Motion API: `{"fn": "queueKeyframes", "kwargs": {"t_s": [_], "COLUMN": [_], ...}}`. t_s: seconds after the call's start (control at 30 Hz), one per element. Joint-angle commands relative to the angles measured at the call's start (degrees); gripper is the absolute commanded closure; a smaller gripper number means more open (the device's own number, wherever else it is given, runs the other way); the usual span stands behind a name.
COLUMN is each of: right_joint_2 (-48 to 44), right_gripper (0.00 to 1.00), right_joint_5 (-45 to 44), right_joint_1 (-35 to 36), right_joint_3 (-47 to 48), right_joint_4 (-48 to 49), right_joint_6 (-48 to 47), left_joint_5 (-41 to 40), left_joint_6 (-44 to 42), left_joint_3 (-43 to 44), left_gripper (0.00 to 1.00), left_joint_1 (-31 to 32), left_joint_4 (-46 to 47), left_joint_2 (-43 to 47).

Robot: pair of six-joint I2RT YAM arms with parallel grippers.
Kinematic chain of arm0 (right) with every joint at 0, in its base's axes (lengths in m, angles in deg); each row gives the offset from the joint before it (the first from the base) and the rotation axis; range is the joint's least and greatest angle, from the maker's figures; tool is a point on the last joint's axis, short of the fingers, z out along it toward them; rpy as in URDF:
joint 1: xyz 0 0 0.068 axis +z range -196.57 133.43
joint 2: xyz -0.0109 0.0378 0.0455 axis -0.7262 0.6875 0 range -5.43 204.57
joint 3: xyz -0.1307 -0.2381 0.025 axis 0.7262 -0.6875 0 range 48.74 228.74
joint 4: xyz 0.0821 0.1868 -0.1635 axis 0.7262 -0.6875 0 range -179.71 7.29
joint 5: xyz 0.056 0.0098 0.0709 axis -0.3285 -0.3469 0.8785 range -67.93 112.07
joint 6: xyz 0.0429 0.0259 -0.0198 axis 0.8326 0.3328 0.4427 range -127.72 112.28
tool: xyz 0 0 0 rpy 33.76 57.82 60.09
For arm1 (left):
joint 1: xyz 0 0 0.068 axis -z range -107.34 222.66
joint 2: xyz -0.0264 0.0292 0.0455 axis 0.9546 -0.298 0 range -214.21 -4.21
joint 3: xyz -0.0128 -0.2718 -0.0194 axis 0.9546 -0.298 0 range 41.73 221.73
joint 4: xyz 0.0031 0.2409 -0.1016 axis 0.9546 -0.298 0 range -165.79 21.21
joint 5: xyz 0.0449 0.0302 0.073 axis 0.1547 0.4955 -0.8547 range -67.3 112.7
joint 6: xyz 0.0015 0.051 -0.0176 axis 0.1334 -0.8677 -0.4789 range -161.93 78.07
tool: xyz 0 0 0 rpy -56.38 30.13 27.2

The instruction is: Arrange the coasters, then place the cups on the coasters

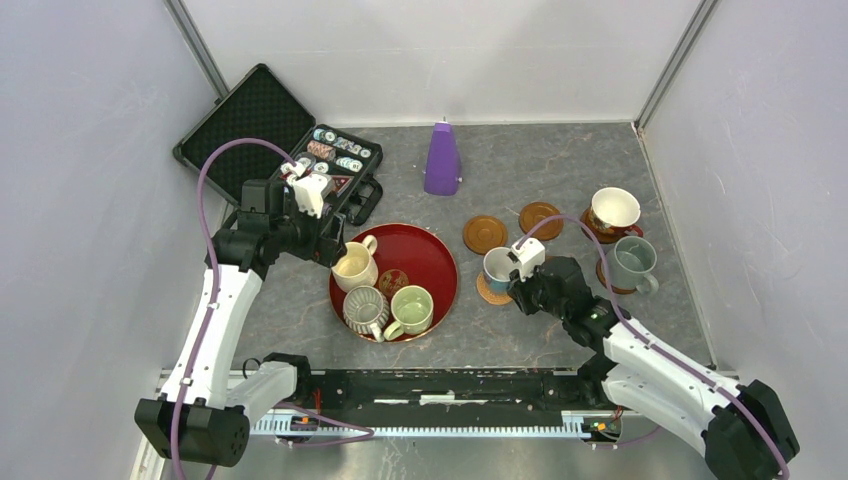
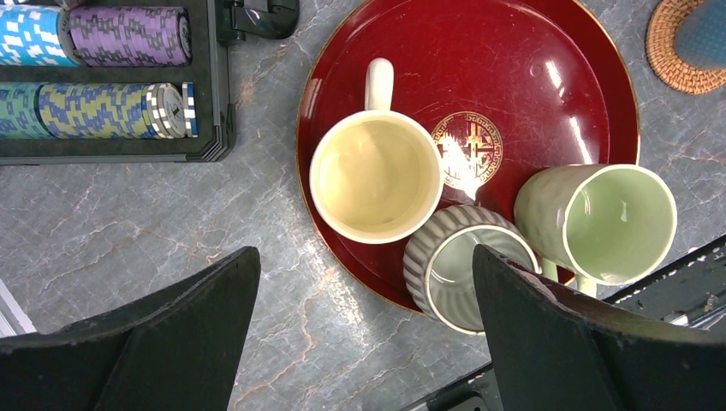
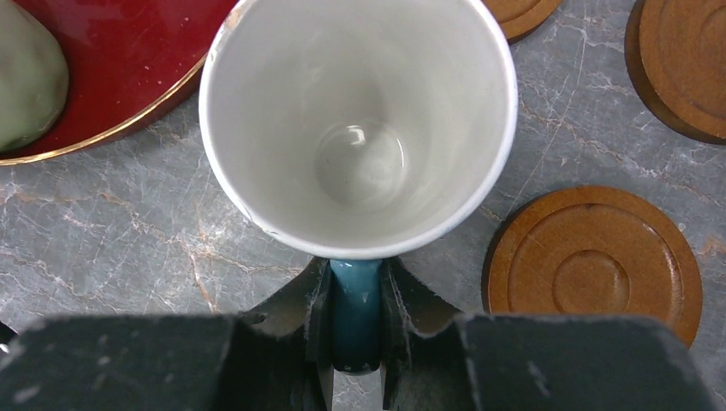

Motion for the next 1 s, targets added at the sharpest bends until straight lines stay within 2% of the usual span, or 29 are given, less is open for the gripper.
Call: {"fn": "queueKeyframes", "kwargs": {"t_s": [0.0, 0.03, 0.1, 0.17, 0.33, 0.43, 0.5, 0.63, 0.7, 0.8, 0.97], "right_joint_2": [0.5, 0.7, 1.0, 1.0, -0.5, -1.8, -2.5, -2.7, -0.9, 3.2, 6.1], "right_gripper": [1.00, 0.98, 0.87, 0.71, 0.56, 0.39, 0.26, 0.06, 0.02, 0.02, 0.02], "right_joint_5": [-0.2, 0.0, 0.1, 0.2, 1.6, 2.9, 4.0, 7.6, 7.9, 8.6, 13.1], "right_joint_1": [-0.1, -0.1, -0.1, -0.1, -0.1, -0.1, -0.1, -0.1, -0.1, -0.1, -0.1], "right_joint_3": [0.5, 0.6, 0.7, 0.8, 0.9, 1.5, 2.9, 7.8, 11.9, 19.6, 27.0], "right_joint_4": [6.7, 6.8, 6.4, 5.4, 2.6, 1.1, -0.6, -6.1, -10.5, -17.1, -17.8], "right_joint_6": [0.5, 0.4, 0.5, 0.5, 1.3, 0.6, -0.8, -7.6, -10.7, -13.8, -19.5], "left_joint_5": [1.5, 1.5, 1.3, 1.2, 0.7, 0.6, 0.5, -2.5, -3.7, -3.1, -2.2], "left_joint_6": [-0.4, -0.5, -0.5, -0.5, -0.8, -0.9, -0.9, -0.2, 0.9, 3.2, 8.5], "left_joint_3": [1.3, 1.2, 1.0, 0.9, 0.6, 0.8, 1.3, 3.4, 4.4, 4.0, 1.9], "left_gripper": [0.00, 0.00, 0.00, 0.00, 0.00, 0.00, 0.00, 0.00, 0.00, 0.00, 0.00], "left_joint_1": [-0.3, -0.3, -0.3, -0.3, -0.3, -0.2, -0.3, -0.3, -0.3, -0.3, -0.4], "left_joint_4": [2.5, 2.4, 2.5, 2.5, 2.4, 2.0, 1.2, -2.5, -4.6, -5.6, -5.7], "left_joint_2": [0.0, 0.0, 0.2, 0.4, 0.7, 0.6, 0.1, -2.6, -4.3, -5.2, -7.1]}}
